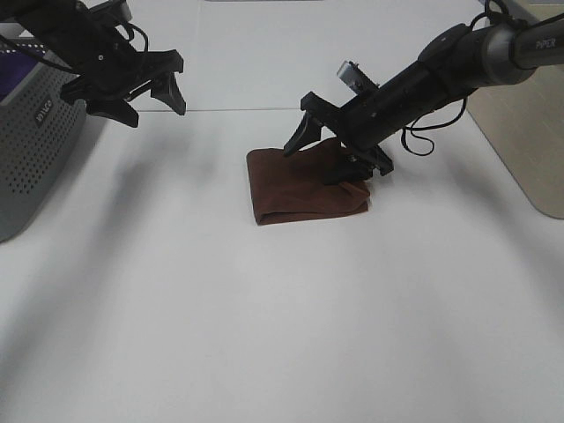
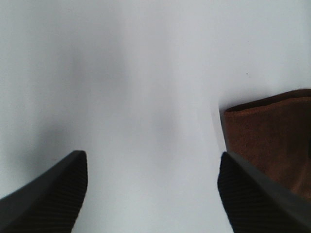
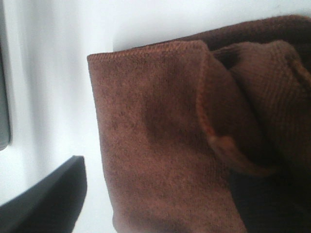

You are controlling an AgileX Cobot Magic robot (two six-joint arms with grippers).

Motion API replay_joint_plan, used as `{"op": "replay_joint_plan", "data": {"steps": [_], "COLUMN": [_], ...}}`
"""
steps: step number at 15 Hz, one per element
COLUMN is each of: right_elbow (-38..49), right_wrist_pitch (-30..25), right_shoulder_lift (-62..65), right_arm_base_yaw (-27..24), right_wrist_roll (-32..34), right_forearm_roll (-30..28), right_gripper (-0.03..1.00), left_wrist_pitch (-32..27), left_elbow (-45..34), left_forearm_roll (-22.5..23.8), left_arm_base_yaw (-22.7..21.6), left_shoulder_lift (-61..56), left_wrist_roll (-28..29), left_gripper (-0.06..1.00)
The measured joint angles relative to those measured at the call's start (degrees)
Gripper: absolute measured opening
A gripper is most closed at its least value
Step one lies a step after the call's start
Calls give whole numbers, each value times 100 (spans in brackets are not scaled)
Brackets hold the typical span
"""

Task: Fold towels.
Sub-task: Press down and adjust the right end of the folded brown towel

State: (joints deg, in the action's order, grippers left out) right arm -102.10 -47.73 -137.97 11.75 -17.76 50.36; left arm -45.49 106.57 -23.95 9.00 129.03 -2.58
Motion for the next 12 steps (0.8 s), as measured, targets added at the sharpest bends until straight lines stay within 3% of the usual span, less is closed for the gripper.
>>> {"op": "replay_joint_plan", "data": {"steps": [6,12], "right_elbow": [0,0], "right_wrist_pitch": [-115,57], "right_shoulder_lift": [189,201], "right_arm_base_yaw": [-52,-269], "right_wrist_roll": [-218,63], "right_forearm_roll": [103,-527], "right_gripper": [77,77], "left_wrist_pitch": [0,-11], "left_elbow": [0,0], "left_forearm_roll": [40,40], "left_arm_base_yaw": [0,0], "left_shoulder_lift": [0,0], "left_wrist_roll": [0,0], "left_gripper": [71,71]}}
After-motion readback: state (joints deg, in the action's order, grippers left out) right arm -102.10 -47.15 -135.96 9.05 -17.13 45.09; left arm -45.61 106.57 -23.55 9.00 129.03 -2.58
